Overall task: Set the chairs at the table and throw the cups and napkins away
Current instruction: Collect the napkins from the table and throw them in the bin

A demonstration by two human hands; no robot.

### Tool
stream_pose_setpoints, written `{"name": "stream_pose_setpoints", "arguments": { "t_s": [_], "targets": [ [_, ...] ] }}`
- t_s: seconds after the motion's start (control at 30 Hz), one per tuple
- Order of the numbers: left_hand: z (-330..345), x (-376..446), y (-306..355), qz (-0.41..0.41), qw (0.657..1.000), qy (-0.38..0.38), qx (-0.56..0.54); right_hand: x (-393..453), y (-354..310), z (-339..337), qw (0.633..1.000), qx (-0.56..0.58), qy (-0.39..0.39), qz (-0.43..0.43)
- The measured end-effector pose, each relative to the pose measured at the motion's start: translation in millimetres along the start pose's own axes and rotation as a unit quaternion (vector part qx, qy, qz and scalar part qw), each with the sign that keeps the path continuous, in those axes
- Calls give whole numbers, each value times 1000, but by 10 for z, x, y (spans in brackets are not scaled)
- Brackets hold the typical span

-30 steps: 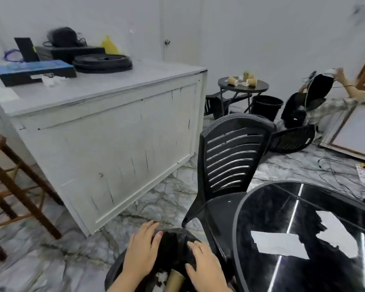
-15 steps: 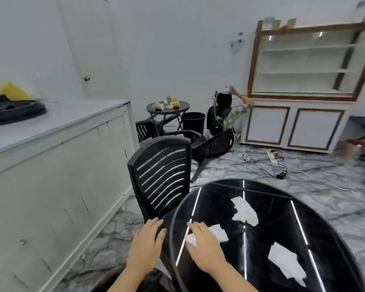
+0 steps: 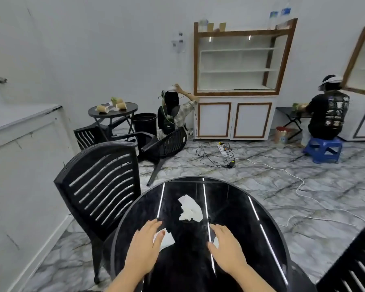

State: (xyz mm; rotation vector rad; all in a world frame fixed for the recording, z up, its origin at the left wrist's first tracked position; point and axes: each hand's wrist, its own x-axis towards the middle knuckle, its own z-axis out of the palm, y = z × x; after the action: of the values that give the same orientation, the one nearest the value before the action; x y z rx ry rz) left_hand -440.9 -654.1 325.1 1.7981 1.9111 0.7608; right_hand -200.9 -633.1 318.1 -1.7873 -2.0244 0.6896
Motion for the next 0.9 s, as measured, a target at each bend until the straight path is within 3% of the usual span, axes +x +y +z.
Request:
{"name": "stream_pose_setpoints", "arguments": {
  "t_s": [0.63,0.9],
  "targets": [
    [375,416,-344,0,997,-79,2,176,329,135,993,13,19,116],
    [613,495,-626,-8,988,-111,110,204,438,367,987,-26,-3,156]
  ]
}}
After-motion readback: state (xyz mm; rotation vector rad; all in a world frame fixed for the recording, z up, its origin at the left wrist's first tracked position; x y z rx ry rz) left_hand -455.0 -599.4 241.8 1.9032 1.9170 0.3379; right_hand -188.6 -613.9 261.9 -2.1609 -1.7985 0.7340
